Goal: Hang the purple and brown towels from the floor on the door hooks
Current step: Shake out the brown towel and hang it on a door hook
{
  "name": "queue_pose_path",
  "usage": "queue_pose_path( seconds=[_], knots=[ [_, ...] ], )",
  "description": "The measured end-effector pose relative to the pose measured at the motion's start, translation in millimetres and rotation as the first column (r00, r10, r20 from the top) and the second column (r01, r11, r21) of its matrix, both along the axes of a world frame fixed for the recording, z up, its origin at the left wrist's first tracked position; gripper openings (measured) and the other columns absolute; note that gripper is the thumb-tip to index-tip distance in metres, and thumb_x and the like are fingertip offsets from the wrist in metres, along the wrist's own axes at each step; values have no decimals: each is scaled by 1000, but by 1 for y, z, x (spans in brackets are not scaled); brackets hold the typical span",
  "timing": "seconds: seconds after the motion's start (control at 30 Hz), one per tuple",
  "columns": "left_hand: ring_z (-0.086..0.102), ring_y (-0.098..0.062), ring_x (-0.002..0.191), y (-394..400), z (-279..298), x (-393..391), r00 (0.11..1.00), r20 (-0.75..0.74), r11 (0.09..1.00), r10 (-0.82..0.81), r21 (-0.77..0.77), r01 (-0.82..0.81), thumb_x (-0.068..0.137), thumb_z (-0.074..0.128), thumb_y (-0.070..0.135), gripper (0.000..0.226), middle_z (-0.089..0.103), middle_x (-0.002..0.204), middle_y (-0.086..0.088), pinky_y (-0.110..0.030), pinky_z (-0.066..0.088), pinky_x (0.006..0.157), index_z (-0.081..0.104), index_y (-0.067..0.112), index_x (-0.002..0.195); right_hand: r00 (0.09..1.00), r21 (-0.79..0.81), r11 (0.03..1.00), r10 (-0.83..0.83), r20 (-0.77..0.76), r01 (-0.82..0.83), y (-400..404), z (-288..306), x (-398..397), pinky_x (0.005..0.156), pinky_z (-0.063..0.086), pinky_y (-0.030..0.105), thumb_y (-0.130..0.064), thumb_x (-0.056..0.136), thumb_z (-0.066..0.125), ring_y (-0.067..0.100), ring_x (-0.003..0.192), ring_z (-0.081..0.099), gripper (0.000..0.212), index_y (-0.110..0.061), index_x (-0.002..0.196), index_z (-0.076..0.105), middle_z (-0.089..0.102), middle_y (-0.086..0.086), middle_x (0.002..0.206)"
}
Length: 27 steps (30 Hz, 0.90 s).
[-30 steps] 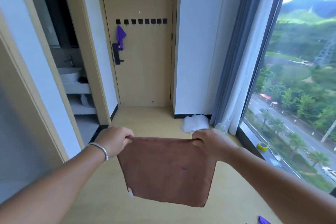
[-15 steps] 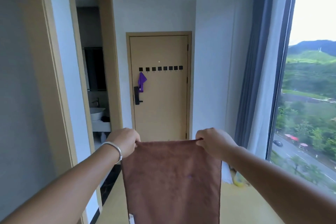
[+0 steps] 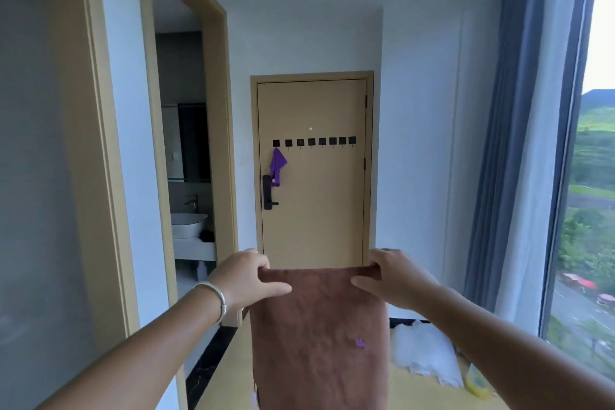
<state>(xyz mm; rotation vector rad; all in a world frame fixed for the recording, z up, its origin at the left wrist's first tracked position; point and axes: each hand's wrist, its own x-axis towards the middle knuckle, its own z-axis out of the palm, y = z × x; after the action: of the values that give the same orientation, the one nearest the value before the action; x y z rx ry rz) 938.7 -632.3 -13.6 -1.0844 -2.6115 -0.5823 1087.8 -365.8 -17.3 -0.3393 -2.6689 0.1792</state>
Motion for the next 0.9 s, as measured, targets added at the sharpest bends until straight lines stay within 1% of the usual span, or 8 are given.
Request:
queue_pose_path(
  seconds=[0.13,0.2,0.3,0.37,0.43,0.53,0.77,0.9],
  knots=[
    [53,-13,67,56,11,-29,996,-62,998,68,21,-67,71,58,71,57,53,77,5,-29,44,61,56,14,68,998,84,995,53,-21,-51,50,4,-45,49,37,25,-69,79,47,7,61,49,43,-29,65,41,50,-11,68],
    [53,-13,67,81,17,-44,995,-68,998,68,8,-68,76,58,65,52,53,77,5,-29,43,61,54,14,66,997,113,991,71,-7,-70,74,10,-64,48,34,27,-67,81,45,7,60,47,42,-29,63,38,49,-11,67],
    [50,-11,65,116,22,-66,994,-97,998,57,-7,-58,82,58,56,44,50,77,6,-29,43,63,50,18,61,995,130,986,100,13,-101,109,17,-90,50,35,28,-61,83,46,10,61,48,38,-29,64,37,48,-12,66],
    [47,-10,63,137,23,-80,993,-105,998,56,-20,-58,84,56,52,42,48,77,6,-27,40,60,44,21,57,994,131,985,111,14,-112,128,18,-107,51,35,28,-55,85,47,14,65,51,31,-28,70,41,51,-11,69],
    [45,-9,62,155,22,-94,991,-117,997,61,-49,-67,86,55,50,40,47,77,7,-26,38,58,41,24,57,994,129,985,113,10,-113,144,18,-124,55,35,28,-48,87,46,18,71,54,19,-30,84,50,58,-8,77],
    [47,-6,67,176,24,-118,991,-123,997,60,-43,-66,86,57,46,33,49,78,9,-25,35,58,41,29,62,994,109,988,113,1,-112,167,19,-151,58,37,29,-41,91,46,21,78,56,15,-31,96,55,62,-3,87],
    [48,-8,71,225,21,-194,996,-83,999,37,-27,-40,86,59,41,30,48,84,10,-24,36,61,42,28,66,996,68,994,85,24,-87,211,9,-220,56,38,28,-38,92,51,22,76,56,13,-27,93,58,60,0,85],
    [49,-7,72,251,9,-255,997,-72,1000,9,-27,-11,88,57,41,28,47,86,11,-24,40,65,43,28,68,999,23,999,37,-10,-37,230,1,-276,62,48,30,-35,91,53,21,78,59,11,-27,92,62,63,-1,86]
  ],
)
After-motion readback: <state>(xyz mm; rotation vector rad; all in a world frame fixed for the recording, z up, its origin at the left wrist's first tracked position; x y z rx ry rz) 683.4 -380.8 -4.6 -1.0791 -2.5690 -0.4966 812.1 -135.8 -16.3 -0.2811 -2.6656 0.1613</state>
